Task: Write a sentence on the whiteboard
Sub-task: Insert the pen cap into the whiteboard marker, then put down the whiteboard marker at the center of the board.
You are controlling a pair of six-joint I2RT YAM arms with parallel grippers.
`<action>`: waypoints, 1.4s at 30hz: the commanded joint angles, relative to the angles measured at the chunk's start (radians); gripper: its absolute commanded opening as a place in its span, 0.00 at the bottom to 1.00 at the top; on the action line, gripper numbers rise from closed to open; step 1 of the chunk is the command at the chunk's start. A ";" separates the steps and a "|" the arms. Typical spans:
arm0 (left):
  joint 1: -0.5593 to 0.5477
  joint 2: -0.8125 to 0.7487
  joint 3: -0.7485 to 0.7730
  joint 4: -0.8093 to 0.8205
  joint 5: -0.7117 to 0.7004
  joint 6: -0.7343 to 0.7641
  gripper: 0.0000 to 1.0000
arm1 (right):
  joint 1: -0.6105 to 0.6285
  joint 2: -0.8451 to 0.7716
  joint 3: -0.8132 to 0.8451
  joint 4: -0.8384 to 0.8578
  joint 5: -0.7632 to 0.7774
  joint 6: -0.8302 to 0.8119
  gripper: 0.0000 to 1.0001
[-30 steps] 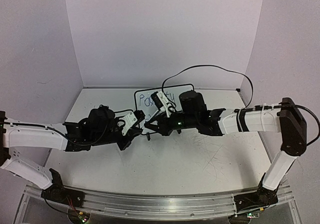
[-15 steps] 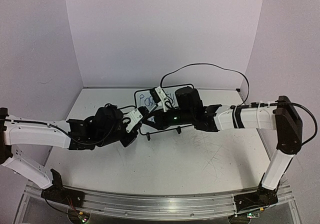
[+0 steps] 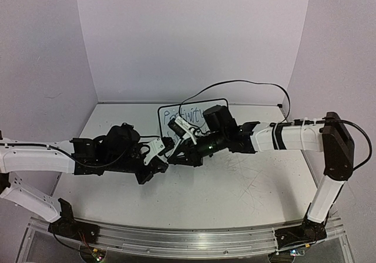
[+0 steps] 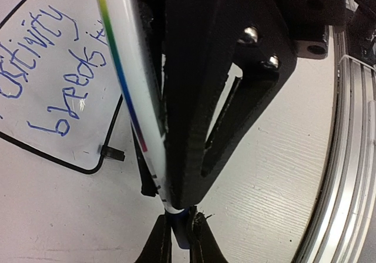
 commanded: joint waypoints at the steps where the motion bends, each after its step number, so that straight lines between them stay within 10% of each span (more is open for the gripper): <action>1: -0.039 -0.070 0.092 0.305 0.125 0.027 0.00 | 0.061 0.021 -0.015 0.074 0.043 0.041 0.00; 5: -0.039 -0.075 0.038 0.300 -0.017 -0.001 0.00 | 0.044 -0.043 -0.041 0.099 0.199 0.157 0.09; 12: -0.038 -0.181 -0.163 0.324 -0.279 -0.159 0.00 | -0.034 -0.233 -0.161 0.136 0.311 0.262 0.69; 17: -0.038 -0.239 -0.258 0.315 -0.395 -0.344 0.00 | -0.071 -0.384 -0.211 0.132 0.368 0.250 0.92; 22: -0.035 -0.202 -0.218 -0.001 -0.692 -0.828 0.00 | -0.084 -0.484 -0.221 0.058 0.597 0.154 0.98; 26: -0.028 -0.105 -0.190 -0.195 -0.654 -1.222 0.00 | -0.084 -0.549 -0.214 0.010 0.841 0.102 0.98; 42: 0.052 0.241 -0.115 -0.227 -0.485 -1.258 0.03 | -0.084 -0.812 -0.273 -0.015 1.090 -0.031 0.98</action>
